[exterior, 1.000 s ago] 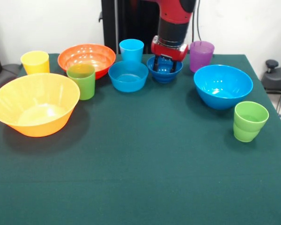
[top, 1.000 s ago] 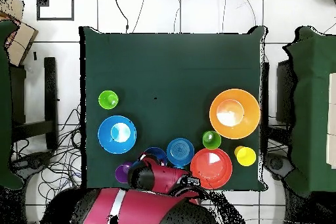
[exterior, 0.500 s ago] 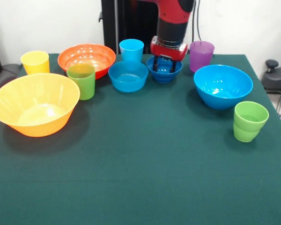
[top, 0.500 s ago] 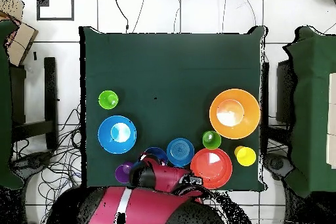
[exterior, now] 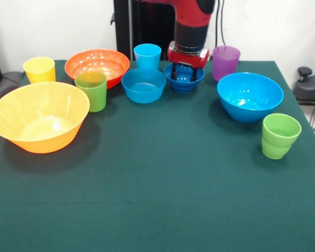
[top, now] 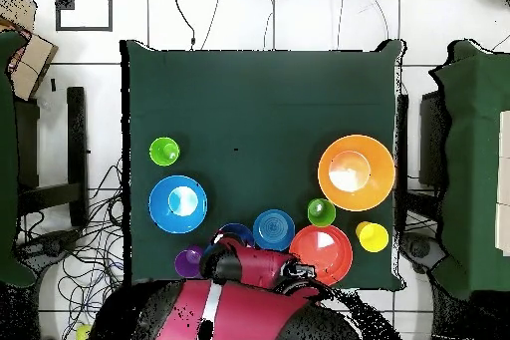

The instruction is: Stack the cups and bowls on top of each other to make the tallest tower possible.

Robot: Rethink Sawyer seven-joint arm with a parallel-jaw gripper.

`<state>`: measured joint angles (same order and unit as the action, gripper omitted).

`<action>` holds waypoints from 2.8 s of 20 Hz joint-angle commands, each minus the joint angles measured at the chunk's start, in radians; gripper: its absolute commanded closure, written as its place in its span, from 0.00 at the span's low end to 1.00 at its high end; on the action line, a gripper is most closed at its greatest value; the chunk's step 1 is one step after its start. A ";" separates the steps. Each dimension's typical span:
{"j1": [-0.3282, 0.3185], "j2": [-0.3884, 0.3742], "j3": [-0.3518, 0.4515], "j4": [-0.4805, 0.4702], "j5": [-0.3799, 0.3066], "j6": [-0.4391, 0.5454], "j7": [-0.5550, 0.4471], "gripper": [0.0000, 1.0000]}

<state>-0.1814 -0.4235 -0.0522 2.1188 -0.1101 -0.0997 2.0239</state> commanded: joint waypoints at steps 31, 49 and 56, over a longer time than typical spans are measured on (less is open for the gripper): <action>-0.073 0.126 0.147 -0.431 -0.161 0.144 -0.011 0.00; -0.070 0.074 0.154 -0.426 -0.175 0.218 0.028 0.00; -0.054 0.024 0.151 -0.395 -0.146 0.274 0.046 0.00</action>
<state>-0.2361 -0.4302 0.0194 1.9636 -0.2606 0.2418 2.0239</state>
